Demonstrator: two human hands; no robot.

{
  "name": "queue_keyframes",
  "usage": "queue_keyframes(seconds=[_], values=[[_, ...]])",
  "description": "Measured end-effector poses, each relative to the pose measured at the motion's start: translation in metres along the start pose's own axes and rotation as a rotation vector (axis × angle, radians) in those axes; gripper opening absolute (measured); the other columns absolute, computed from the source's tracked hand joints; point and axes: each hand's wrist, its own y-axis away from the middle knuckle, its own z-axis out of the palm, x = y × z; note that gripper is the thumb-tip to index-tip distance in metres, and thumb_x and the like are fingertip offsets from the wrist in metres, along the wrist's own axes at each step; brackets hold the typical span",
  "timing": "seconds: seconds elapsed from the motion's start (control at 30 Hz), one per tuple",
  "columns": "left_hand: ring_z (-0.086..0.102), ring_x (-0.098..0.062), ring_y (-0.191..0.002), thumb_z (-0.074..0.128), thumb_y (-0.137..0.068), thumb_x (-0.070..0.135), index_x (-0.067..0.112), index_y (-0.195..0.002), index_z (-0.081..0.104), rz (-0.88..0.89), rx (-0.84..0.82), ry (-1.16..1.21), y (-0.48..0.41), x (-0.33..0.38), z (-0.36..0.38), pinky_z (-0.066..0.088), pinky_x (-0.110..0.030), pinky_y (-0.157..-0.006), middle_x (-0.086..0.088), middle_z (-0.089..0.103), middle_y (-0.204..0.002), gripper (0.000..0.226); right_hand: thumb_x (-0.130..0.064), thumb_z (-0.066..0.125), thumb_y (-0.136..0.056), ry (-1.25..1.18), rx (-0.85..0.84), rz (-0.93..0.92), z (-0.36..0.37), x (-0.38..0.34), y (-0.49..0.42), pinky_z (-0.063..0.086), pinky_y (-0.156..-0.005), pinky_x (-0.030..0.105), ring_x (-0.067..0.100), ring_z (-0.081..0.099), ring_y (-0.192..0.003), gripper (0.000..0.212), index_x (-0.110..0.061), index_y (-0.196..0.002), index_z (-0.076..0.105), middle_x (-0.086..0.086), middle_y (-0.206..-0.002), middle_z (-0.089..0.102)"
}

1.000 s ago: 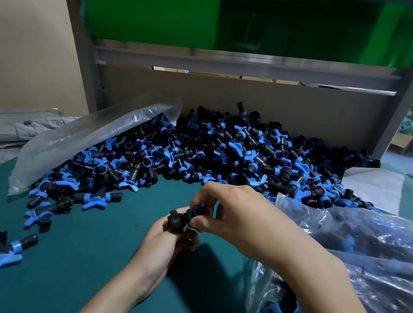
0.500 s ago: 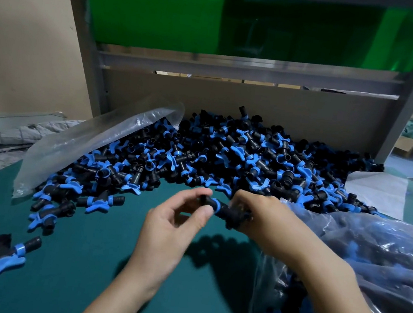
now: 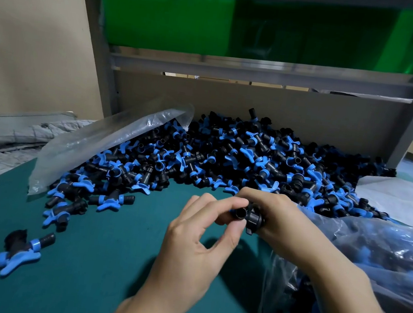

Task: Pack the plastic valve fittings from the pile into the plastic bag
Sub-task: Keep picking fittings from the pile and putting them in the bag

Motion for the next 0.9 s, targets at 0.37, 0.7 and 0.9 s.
queue_keyframes(seconds=[0.37,0.7,0.9], values=[[0.061,-0.01,-0.086,0.058,-0.086,0.038,0.036,-0.102,0.06,-0.174,0.071,0.005,0.006,-0.017,0.003,0.042,-0.013,-0.078,0.013,0.063,-0.088,0.016,-0.021,0.062,-0.09,0.171,-0.048,0.12,0.003,0.001,-0.005,0.049,-0.075,0.033,0.001,0.054,-0.08,0.027,-0.044,-0.104,0.061,-0.028,-0.077,0.055],[0.058,-0.016,-0.068,0.067,-0.089,0.02,0.04,-0.095,0.059,-0.498,0.131,0.12,0.037,-0.029,0.0,0.048,-0.03,-0.067,0.013,0.068,-0.082,0.022,-0.067,0.05,-0.085,0.6,-0.088,0.316,-0.034,-0.046,0.048,0.032,-0.097,0.039,0.021,0.039,-0.12,0.066,-0.039,-0.141,0.031,-0.005,-0.128,0.041],[0.061,-0.012,-0.067,0.071,-0.083,0.015,0.042,-0.089,0.06,-0.488,-0.004,0.06,0.056,-0.004,0.01,0.051,-0.039,-0.074,0.014,0.069,-0.079,0.03,-0.022,0.044,-0.097,0.629,-0.088,0.325,-0.055,-0.063,0.068,0.036,-0.087,0.038,0.027,0.053,-0.111,0.035,-0.028,-0.132,0.045,0.002,-0.12,0.056]])
